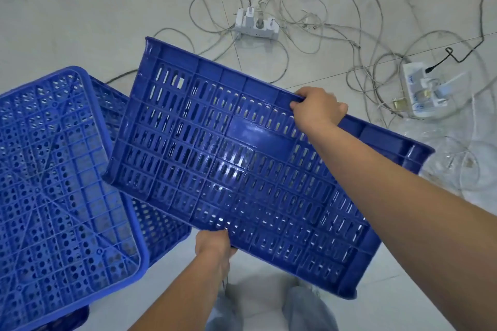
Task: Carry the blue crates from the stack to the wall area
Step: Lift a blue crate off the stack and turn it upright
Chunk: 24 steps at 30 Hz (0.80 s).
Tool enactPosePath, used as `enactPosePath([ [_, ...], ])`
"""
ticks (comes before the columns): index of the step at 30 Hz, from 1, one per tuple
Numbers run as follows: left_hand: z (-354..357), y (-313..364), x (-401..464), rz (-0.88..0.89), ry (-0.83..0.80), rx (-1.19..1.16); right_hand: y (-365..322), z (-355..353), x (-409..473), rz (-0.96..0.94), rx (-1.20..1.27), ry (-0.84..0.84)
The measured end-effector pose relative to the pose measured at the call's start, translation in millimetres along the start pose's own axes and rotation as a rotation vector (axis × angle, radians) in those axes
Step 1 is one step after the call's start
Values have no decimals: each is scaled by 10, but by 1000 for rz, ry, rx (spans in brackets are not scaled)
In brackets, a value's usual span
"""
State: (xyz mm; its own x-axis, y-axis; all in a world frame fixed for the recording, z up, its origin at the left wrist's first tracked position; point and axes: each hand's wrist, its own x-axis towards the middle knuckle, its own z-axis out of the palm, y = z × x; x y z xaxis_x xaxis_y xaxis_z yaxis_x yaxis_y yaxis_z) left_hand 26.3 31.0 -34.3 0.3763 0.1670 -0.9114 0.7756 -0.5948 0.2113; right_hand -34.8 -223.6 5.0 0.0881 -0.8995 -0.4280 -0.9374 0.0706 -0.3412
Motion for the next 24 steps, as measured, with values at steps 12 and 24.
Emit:
enactPosePath([
  [12,118,85,-41,-240,-319,173,83,-293,-475,-233,-45,36],
  [24,198,672,-537,190,-164,-115,542,-36,-1249,-408,-84,0],
])
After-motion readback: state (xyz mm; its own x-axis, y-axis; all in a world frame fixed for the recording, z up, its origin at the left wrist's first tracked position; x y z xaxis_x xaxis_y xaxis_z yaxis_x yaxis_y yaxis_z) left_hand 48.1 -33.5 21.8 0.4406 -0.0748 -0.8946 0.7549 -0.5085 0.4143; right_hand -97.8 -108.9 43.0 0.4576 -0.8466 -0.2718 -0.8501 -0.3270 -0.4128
